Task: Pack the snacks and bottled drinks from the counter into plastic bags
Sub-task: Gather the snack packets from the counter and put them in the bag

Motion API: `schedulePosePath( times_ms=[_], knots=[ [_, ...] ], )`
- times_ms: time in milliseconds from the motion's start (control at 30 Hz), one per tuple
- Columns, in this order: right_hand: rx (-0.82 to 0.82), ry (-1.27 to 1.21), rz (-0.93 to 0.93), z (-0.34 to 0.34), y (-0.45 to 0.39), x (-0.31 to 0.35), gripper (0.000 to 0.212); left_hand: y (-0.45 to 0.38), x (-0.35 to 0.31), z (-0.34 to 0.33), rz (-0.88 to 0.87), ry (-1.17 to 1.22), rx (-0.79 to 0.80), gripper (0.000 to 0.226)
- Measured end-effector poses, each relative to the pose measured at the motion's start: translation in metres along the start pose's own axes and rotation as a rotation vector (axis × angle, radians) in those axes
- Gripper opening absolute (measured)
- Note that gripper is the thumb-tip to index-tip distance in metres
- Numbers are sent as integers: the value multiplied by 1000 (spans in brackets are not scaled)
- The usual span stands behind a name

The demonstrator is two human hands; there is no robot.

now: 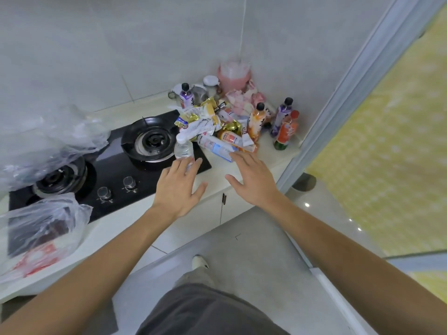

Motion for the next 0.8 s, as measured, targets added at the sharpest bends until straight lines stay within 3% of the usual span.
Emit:
schedulePosePath(
  times_ms=[400,800],
  knots=[
    [119,-7,-130,-13,-88,-119,59,-149,-20,-47,37,99,87,71],
    [285,-87,-194,-37,-164,-176,62,-281,-16,-55,52,145,257,61]
  ],
)
Point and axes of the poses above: each hand's wrist, its own y-axis away from the middle knuckle, its own z-axis out of the back of the hand, x = y × z, the point moved 4 cm from there along -y, towards the middle knuckle, and after that the axes turned 14 degrees about x, right-handed, at the moved point
